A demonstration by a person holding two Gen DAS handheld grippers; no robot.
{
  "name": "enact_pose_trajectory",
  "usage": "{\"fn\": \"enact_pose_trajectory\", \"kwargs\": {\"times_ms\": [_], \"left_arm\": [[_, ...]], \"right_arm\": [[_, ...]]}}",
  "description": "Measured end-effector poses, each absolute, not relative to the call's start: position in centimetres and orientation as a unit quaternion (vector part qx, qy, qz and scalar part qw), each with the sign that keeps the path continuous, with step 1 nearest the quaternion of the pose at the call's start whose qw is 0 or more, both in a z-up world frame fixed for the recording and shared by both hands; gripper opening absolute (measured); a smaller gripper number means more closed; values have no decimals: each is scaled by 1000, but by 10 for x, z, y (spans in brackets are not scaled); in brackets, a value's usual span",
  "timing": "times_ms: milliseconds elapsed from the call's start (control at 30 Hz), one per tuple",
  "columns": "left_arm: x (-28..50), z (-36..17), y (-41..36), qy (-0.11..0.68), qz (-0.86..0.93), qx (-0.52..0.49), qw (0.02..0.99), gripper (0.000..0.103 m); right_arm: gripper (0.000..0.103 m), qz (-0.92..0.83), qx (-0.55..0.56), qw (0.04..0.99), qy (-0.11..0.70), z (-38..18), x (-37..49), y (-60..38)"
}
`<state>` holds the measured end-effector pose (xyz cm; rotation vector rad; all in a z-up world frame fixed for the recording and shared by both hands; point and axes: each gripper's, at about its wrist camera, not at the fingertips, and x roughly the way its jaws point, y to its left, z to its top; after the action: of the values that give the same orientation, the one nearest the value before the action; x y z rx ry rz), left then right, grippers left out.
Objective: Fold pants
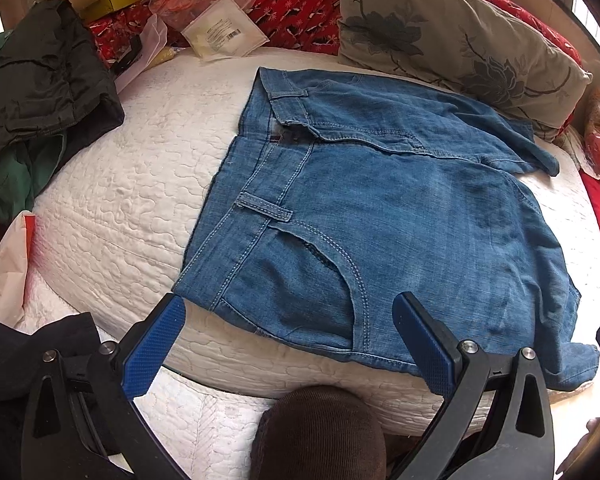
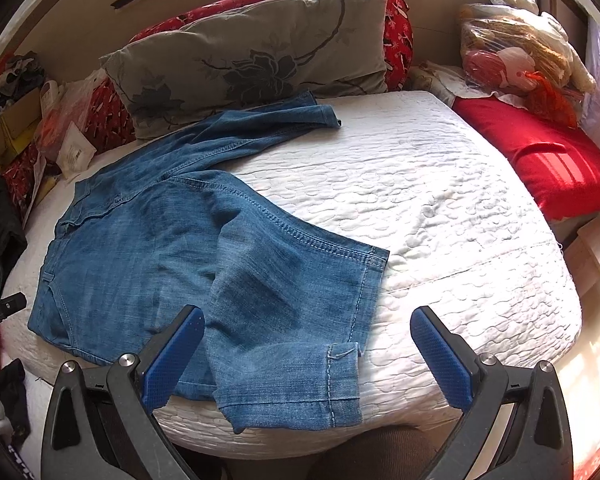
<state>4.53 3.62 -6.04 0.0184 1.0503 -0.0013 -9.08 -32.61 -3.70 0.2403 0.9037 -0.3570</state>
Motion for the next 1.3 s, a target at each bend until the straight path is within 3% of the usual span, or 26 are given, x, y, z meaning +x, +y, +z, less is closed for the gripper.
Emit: {"fn": "enact_pose_trajectory", "kwargs": {"times_ms": [300,600,1000,1300], "left_arm": [[76,-71,93,532,37,-23,846,103],[91,-104,140,597,24,-175,782,103],[145,-96,130,602,24,-153,783,103],[188,-112,86,631,-11,-57,773,103]], "right_arm": [[103,-211,145,860,442,-45,-110,-366],[103,-227,209,826,472,-75,-111,-400],[102,-216,226,801,511,-111,-65,-407],[103,-212,186,799,531,-124,-35,-392]]}}
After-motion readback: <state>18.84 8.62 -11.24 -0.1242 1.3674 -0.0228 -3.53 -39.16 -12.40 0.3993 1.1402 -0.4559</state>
